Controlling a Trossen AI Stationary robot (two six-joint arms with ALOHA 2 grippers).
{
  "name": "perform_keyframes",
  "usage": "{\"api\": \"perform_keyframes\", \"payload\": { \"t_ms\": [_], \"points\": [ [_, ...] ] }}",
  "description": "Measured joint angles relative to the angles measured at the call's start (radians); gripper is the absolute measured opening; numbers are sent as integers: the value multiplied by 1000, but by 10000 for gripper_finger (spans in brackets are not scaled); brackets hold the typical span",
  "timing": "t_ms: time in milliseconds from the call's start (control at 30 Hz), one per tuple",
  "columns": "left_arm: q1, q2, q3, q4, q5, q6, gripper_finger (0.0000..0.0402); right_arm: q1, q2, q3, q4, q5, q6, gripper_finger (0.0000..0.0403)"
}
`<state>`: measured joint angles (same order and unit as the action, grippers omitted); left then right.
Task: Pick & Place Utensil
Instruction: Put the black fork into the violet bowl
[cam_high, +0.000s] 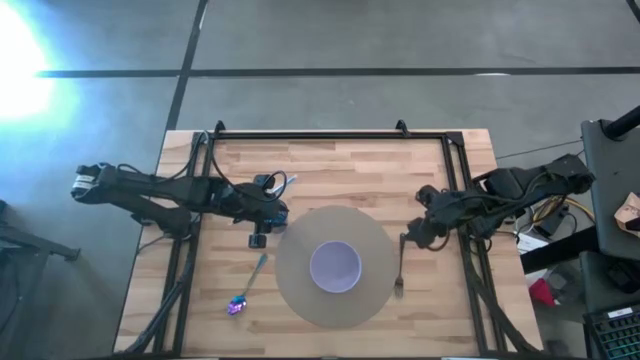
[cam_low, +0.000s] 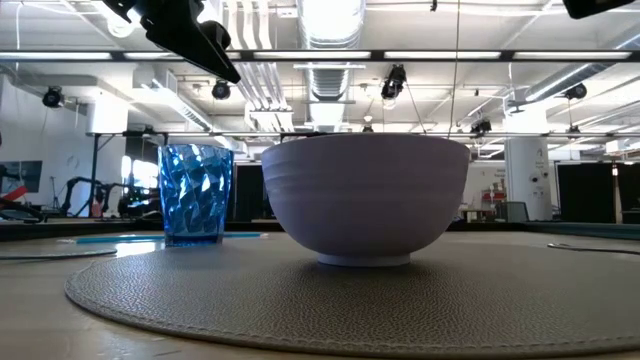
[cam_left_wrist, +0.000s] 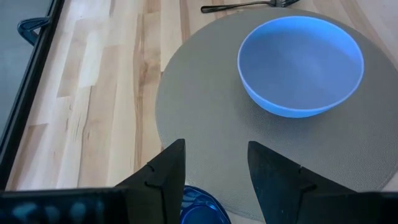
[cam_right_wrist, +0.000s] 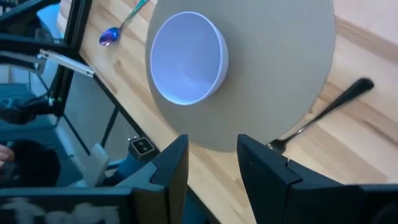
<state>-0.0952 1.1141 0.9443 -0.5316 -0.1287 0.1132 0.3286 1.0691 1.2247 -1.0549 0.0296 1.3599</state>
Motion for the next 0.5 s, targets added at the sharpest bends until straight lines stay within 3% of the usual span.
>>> {"api": "perform_keyframes", "payload": {
  "t_ms": [267,500],
  "points": [
    [0,0,0,0,0,0,165,0,9,-1,22,33,-212,132],
    [0,0,0,0,0,-1,165,-32,77,-1,3,79,-60,147]
  ]
}}
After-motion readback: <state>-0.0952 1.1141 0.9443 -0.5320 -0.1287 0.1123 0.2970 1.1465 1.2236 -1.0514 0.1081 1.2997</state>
